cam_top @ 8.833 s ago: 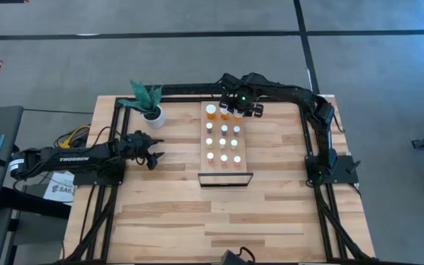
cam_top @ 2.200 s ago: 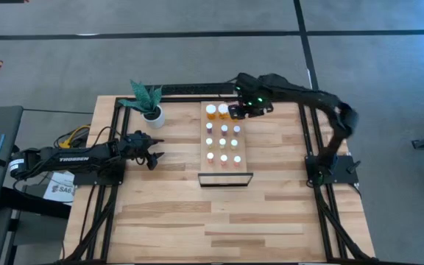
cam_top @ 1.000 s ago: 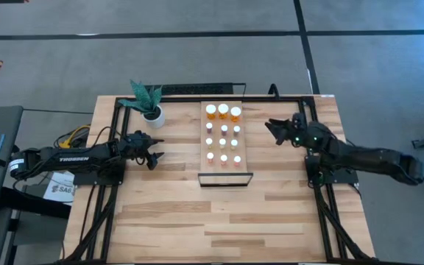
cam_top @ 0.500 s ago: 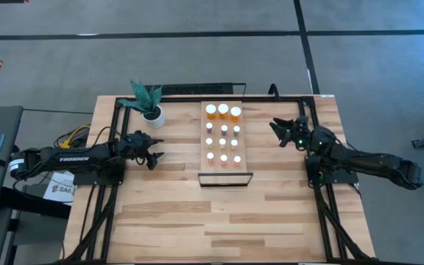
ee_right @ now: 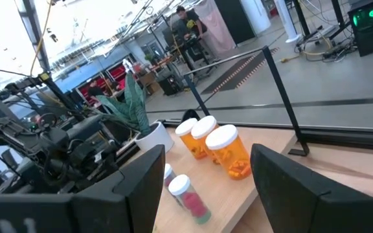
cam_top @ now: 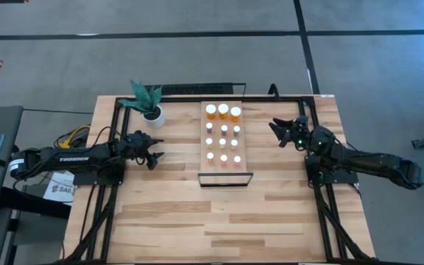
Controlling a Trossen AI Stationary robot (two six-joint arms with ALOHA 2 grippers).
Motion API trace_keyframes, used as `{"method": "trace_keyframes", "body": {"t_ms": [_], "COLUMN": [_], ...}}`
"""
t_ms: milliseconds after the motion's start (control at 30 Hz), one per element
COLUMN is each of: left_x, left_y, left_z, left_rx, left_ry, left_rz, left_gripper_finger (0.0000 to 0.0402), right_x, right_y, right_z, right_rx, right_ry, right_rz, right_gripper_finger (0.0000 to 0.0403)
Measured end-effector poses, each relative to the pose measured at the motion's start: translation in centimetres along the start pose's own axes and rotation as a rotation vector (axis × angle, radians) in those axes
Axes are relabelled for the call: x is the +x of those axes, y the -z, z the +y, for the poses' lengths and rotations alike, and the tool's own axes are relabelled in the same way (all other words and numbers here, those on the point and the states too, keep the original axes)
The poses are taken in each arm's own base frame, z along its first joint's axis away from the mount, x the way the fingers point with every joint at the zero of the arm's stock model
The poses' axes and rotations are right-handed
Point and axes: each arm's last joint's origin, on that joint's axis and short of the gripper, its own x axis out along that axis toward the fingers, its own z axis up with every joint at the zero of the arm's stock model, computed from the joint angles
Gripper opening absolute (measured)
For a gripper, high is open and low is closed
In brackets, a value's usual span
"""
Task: Pick and place medicine bottles onto shelf by color
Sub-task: Return to Home Position
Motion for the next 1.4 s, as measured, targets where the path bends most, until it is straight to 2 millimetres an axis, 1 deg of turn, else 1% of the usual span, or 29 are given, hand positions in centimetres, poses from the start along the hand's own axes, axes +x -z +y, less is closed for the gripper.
{"method": "trace_keyframes", "body": {"t_ms": [1000,1167,1400], "left_x": [-0.1,-0.8,-2.4], "left_y": [-0.1,-0.9,-2.3], "left_z": [0.0,-0.1,-0.1], "left_rx": [-0.002,-0.010,-0.031], "left_ry": [0.003,0.018,0.051], "left_rz": [-0.018,-0.111,-0.325], "left_gripper_finger": [0.0291,0.0291,0.0291], "right_x": [0.0,0.0,0.0], "right_y": [0.1,0.1,0.1], "right_z": [0.0,0.0,-0.1], "right_rx": [0.000,0.000,0.000], "right_ry": [0.001,0.001,0.001], "right_rz": [0.002,0.003,0.003], "right_gripper_finger": [0.0249,0.0249,0.0249]}}
